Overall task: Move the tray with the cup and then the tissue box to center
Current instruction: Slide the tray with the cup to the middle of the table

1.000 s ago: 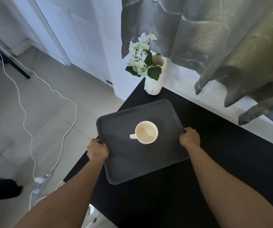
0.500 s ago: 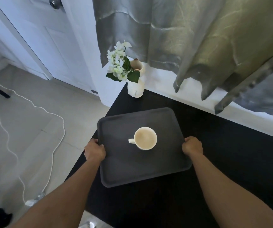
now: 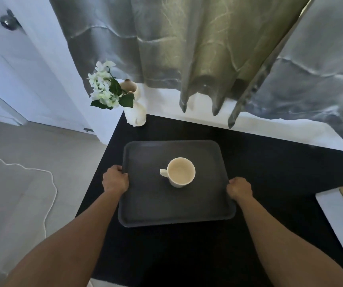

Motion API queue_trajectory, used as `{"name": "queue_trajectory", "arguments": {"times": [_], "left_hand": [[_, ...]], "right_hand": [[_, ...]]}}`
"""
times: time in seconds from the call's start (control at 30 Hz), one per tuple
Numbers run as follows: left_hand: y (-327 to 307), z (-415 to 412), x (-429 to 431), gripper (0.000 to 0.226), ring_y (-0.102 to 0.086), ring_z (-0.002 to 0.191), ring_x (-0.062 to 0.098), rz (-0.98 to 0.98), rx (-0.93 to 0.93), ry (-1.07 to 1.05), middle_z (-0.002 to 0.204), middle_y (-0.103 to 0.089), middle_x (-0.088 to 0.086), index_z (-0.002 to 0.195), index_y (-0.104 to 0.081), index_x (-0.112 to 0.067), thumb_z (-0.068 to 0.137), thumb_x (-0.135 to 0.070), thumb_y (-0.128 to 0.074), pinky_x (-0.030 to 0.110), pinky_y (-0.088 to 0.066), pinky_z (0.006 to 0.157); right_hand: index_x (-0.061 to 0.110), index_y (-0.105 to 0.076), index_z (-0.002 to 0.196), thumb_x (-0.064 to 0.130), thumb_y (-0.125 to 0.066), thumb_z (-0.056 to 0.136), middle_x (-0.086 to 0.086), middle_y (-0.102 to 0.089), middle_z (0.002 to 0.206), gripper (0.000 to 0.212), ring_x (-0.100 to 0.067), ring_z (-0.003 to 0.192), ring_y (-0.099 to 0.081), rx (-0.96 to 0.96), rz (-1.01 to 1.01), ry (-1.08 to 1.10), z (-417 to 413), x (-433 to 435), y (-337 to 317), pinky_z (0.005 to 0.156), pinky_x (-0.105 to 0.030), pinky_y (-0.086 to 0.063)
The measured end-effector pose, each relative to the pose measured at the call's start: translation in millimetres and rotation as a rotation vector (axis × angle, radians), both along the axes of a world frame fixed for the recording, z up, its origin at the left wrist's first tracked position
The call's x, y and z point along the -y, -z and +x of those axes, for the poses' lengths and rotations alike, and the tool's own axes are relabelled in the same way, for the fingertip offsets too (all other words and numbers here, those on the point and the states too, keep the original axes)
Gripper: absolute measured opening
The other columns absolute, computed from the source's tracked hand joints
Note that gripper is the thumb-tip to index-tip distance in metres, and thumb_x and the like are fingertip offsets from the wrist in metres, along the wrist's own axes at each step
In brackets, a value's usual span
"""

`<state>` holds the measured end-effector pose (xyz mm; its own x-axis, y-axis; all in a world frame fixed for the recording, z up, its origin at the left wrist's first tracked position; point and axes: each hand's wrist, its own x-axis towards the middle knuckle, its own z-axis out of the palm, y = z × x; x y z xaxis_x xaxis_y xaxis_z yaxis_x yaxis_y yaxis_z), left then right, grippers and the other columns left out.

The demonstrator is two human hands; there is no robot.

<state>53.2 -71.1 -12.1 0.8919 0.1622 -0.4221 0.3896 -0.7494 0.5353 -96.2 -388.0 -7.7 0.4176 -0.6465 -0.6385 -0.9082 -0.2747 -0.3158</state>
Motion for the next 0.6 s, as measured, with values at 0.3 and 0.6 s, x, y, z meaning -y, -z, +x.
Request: {"name": "queue_trajectory", "arguments": {"times": [0.3, 0.6], "left_hand": [[-3.7, 16.2, 39.0, 0.037, -0.058, 0.118, 0.039, -0.015, 0.009, 0.113, 0.124, -0.066, 0.019, 0.126, -0.063, -0.007, 0.089, -0.014, -0.063, 0.042, -0.043, 0.103], [1.0, 40.4, 72.9, 0.037, -0.059, 0.116, 0.039, -0.049, -0.006, 0.174, 0.123, -0.066, 0.018, 0.125, -0.064, -0.007, 0.088, -0.012, -0.064, 0.045, -0.046, 0.104]], "right_hand": [[0.005, -0.061, 0.091, 0.012, -0.049, 0.093, -0.008, -0.057, 0.085, 0.015, -0.017, 0.066, -0.049, 0.015, 0.019, 0.082, -24.5, 23.8, 3.7, 0.050, -0.028, -0.035], [0.006, -0.060, 0.082, 0.009, -0.049, 0.090, -0.010, -0.059, 0.081, 0.014, -0.018, 0.067, -0.053, 0.017, 0.023, 0.113, -21.7, 49.6, 17.6, 0.053, -0.028, -0.037]]}}
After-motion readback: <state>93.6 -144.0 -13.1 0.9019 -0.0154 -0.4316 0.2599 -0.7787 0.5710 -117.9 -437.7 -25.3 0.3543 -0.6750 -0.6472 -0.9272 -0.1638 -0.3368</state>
